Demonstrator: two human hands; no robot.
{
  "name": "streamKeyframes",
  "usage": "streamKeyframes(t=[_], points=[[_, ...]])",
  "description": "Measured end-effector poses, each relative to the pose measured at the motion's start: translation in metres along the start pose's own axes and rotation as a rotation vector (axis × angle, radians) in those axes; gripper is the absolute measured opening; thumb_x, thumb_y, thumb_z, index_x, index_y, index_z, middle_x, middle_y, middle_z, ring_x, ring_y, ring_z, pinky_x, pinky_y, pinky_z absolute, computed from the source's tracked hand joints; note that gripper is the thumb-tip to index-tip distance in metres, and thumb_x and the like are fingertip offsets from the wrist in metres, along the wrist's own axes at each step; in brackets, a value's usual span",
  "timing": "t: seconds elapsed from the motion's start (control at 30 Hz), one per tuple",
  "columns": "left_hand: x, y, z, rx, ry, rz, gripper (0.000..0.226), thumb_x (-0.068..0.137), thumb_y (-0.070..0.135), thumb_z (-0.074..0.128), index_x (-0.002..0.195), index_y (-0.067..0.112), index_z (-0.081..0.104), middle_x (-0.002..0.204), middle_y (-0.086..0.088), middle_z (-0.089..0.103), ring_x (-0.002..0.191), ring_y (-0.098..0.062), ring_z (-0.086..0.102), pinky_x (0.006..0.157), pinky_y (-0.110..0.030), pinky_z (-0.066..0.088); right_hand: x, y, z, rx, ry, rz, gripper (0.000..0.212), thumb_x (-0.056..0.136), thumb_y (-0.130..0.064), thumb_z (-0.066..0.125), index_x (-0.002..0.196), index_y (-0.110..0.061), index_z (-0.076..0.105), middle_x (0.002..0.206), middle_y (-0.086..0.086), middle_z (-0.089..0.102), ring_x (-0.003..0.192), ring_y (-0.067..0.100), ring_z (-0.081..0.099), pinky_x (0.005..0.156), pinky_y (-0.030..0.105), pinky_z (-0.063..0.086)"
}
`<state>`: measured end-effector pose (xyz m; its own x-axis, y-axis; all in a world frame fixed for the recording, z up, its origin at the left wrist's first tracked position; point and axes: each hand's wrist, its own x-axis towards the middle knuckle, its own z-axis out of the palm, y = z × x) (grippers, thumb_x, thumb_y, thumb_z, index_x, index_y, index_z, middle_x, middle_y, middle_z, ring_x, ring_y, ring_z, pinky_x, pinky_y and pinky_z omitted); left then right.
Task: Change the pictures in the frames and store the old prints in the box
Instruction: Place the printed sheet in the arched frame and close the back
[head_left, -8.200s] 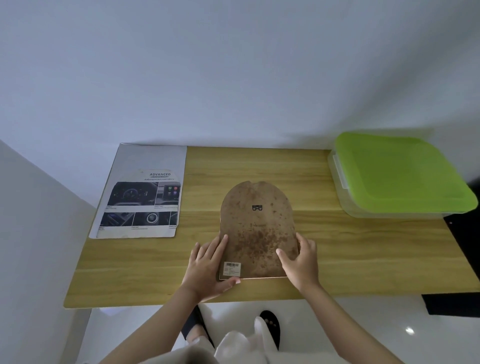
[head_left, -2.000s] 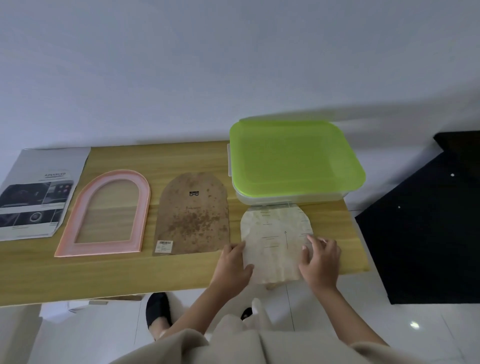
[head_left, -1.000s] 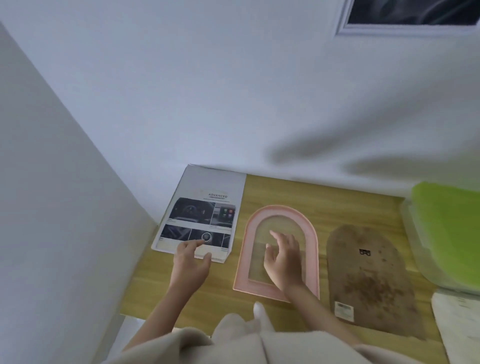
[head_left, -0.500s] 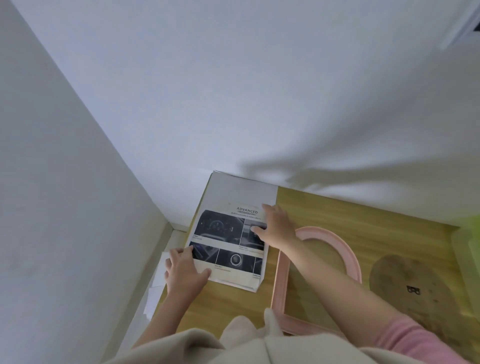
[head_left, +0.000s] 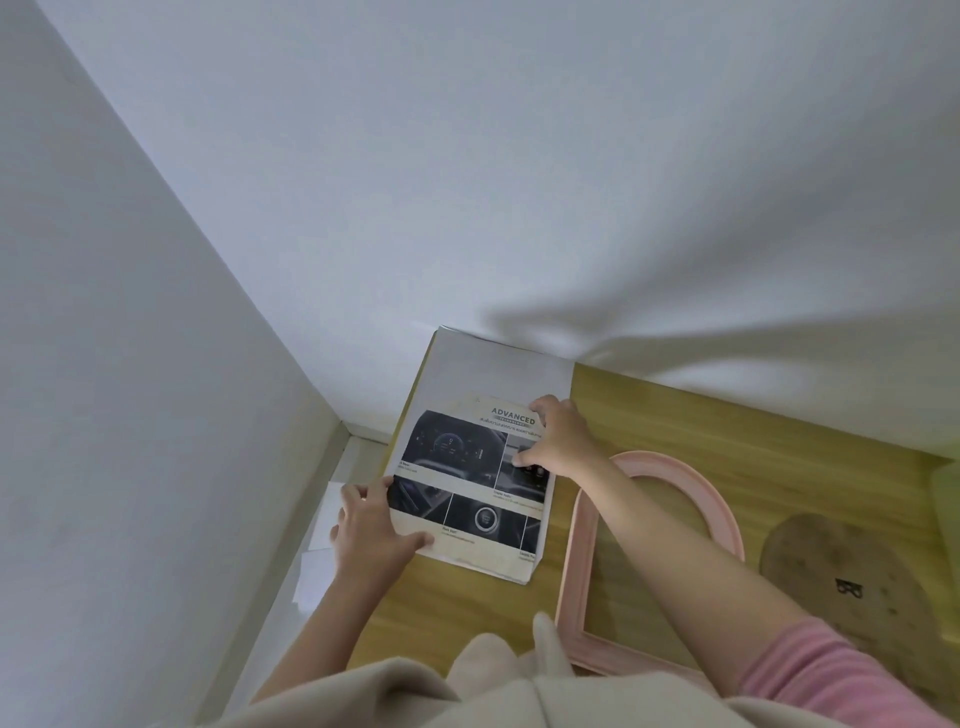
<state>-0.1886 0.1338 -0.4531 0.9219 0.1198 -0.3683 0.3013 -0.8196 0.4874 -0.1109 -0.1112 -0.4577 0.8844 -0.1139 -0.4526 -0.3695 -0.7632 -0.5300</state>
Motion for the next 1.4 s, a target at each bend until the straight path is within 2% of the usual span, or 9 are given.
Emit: streamKeyframes(t=[0.17, 0.23, 0.33, 0.47, 0.57, 0.87, 0.97, 1.23, 1.4], points=[[-0.006, -0.002, 0.0, -0.032, 0.032, 0.018, 0.081, 0.061, 0.032, 0.083, 0.13, 0.019, 0.043, 0.112, -0.002, 0.038, 0.099, -0.021, 0.051, 0.095, -0.043, 0.039, -0.005, -0.003, -0.003, 0.012, 0.023, 0.002, 0.064, 0.062, -0.022, 0.084, 0.112, -0.027, 0.044, 0.114, 0.004, 0.043, 0.109, 0.022, 0.043, 0.078, 0.031, 0.043], [-0.007, -0.001, -0.001, -0.057, 0.031, 0.026, 0.079, 0.063, 0.029, 0.082, 0.131, 0.018, 0.043, 0.113, -0.002, 0.041, 0.102, -0.021, 0.051, 0.094, -0.041, 0.039, -0.01, -0.007, -0.004, 0.072, 0.012, -0.041, 0.052, 0.072, -0.012, 0.076, 0.107, -0.026, 0.041, 0.112, 0.004, 0.05, 0.092, 0.024, 0.058, 0.063, 0.036, 0.055], [-0.008, 0.001, -0.006, -0.147, 0.049, 0.039, 0.066, 0.072, 0.017, 0.075, 0.131, 0.013, 0.047, 0.115, -0.004, 0.05, 0.104, -0.02, 0.051, 0.094, -0.038, 0.042, -0.018, -0.015, -0.007, 0.136, 0.044, -0.104, 0.044, 0.08, 0.004, 0.06, 0.107, -0.025, 0.041, 0.109, 0.007, 0.061, 0.069, 0.027, 0.066, 0.052, 0.04, 0.057], [-0.013, 0.007, -0.02, -0.278, 0.143, 0.125, 0.042, 0.079, 0.006, 0.067, 0.119, 0.009, 0.059, 0.103, -0.003, 0.062, 0.092, -0.017, 0.055, 0.075, -0.023, 0.043, -0.032, -0.027, -0.021, 0.29, 0.152, -0.147, 0.043, 0.082, 0.006, 0.057, 0.111, -0.024, 0.049, 0.101, 0.004, 0.061, 0.067, 0.028, 0.066, 0.048, 0.037, 0.054], [-0.027, 0.021, -0.032, -0.367, 0.176, 0.161, 0.033, 0.08, 0.006, 0.065, 0.112, 0.014, 0.062, 0.087, 0.007, 0.061, 0.077, -0.011, 0.056, 0.061, -0.017, 0.04, -0.045, -0.028, -0.039, 0.358, 0.22, -0.18, 0.042, 0.083, 0.003, 0.058, 0.116, -0.022, 0.052, 0.093, -0.001, 0.059, 0.059, 0.016, 0.06, 0.042, 0.023, 0.05], [-0.085, 0.062, 0.009, -0.479, -0.015, 0.255, 0.022, 0.077, 0.011, 0.07, 0.097, 0.02, 0.063, 0.081, 0.008, 0.065, 0.07, -0.007, 0.062, 0.06, -0.013, 0.045, -0.105, 0.056, -0.077, 0.381, 0.452, -0.077, 0.038, 0.08, -0.004, 0.066, 0.115, -0.017, 0.061, 0.084, 0.0, 0.064, 0.067, 0.014, 0.059, 0.05, 0.022, 0.045], [-0.099, 0.068, 0.03, -0.439, -0.093, 0.302, 0.023, 0.076, 0.012, 0.071, 0.095, 0.022, 0.063, 0.081, 0.007, 0.066, 0.07, -0.006, 0.063, 0.061, -0.012, 0.046, -0.127, 0.092, -0.078, 0.378, 0.485, -0.02, 0.038, 0.081, -0.005, 0.068, 0.116, -0.017, 0.061, 0.082, -0.007, 0.061, 0.067, 0.008, 0.057, 0.053, 0.021, 0.046], [-0.125, 0.081, 0.077, -0.347, -0.166, 0.327, 0.025, 0.076, 0.012, 0.071, 0.096, 0.023, 0.061, 0.082, 0.011, 0.064, 0.077, -0.005, 0.062, 0.064, -0.01, 0.046, -0.15, 0.151, -0.077, 0.292, 0.408, 0.059, 0.037, 0.082, -0.005, 0.068, 0.115, -0.017, 0.06, 0.084, -0.013, 0.059, 0.065, 0.005, 0.058, 0.047, 0.019, 0.047], [-0.134, 0.082, 0.099, -0.263, -0.155, 0.321, 0.025, 0.077, 0.012, 0.068, 0.1, 0.02, 0.061, 0.084, 0.008, 0.063, 0.075, -0.004, 0.06, 0.065, -0.014, 0.048, -0.144, 0.17, -0.076, 0.239, 0.289, 0.026, 0.045, 0.076, -0.005, 0.073, 0.118, -0.017, 0.059, 0.102, -0.006, 0.065, 0.06, 0.003, 0.057, 0.04, 0.008, 0.04]])
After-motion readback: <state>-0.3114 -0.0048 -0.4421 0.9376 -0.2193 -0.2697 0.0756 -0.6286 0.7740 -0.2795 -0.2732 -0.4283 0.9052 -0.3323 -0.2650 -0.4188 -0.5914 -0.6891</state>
